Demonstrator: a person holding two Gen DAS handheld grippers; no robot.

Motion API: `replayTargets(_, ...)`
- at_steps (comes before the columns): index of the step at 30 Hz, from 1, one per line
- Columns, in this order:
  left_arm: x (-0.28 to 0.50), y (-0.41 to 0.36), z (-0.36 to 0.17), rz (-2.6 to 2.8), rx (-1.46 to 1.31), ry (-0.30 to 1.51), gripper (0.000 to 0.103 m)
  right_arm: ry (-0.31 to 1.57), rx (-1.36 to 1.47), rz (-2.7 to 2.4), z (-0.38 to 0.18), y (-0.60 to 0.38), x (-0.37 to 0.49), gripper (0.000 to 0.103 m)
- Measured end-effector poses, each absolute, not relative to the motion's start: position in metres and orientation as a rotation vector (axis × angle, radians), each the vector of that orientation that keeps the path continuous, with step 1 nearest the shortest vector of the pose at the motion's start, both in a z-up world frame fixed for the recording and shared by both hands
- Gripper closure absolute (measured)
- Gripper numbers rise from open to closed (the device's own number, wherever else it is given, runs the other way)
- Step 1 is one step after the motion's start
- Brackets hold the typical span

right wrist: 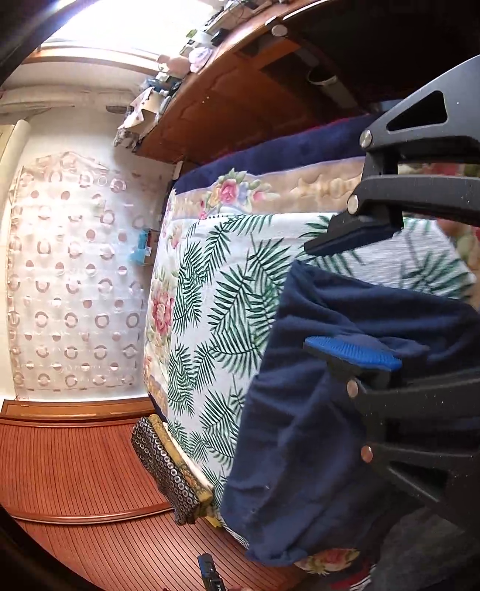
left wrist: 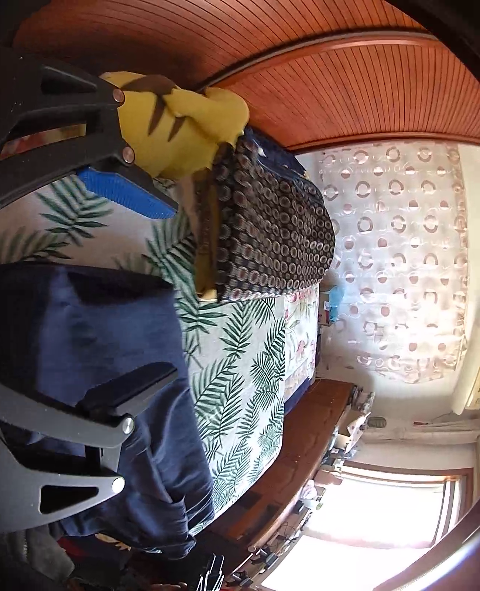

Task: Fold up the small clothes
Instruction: 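Withdraw both open grippers from the folded shirt, then grasp the folded edge of the navy shirt with both grippers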

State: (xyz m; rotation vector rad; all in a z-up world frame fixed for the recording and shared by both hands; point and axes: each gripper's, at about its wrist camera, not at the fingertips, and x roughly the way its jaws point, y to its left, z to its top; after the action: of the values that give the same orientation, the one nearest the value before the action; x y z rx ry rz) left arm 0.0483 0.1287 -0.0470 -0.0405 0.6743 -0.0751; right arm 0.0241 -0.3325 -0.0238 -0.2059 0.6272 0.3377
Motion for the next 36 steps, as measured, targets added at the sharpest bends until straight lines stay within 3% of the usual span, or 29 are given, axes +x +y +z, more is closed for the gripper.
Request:
replayTargets(2, 0.063, 0.128, -0.047, -0.070, -0.033, 0.687, 0.022, 0.643, -0.202, 0.343, -0.032, -0.327, 0.039, 0.047)
replayTargets(12, 0.122, 0.121, -0.083, -0.072, 0.021, 0.826, 0.022, 0.763, -0.169, 0.349, -0.070, -0.313, 0.110, 0.045)
replayTargets(15, 0.125, 0.121, -0.097, -0.073, 0.024, 0.864, 0.022, 0.765, -0.166, 0.348, -0.074, -0.310, 0.118, 0.043)
replayTargets(17, 0.126, 0.124, -0.107, -0.067, 0.012, 0.889, 0.022, 0.766, -0.170, 0.342, -0.075, -0.308, 0.119, 0.035)
replayTargets(20, 0.125, 0.127, -0.117, -0.065, -0.006, 0.914, 0.022, 0.776, -0.177, 0.331, -0.077, -0.309, 0.123, 0.031)
replayTargets(32, 0.120, 0.127, -0.135, -0.077, -0.023, 0.949, 0.022, 0.805, -0.147, 0.306, -0.081, -0.315, 0.130, 0.028)
replayTargets(34, 0.120, 0.124, -0.138, -0.089, -0.019, 0.953, 0.026, 0.800, -0.146, 0.307, -0.081, -0.315, 0.129, 0.028)
replayTargets(36, 0.119, 0.120, -0.137, -0.100, -0.005, 0.938, 0.042, 0.799, -0.148, 0.323, -0.082, -0.314, 0.128, 0.032)
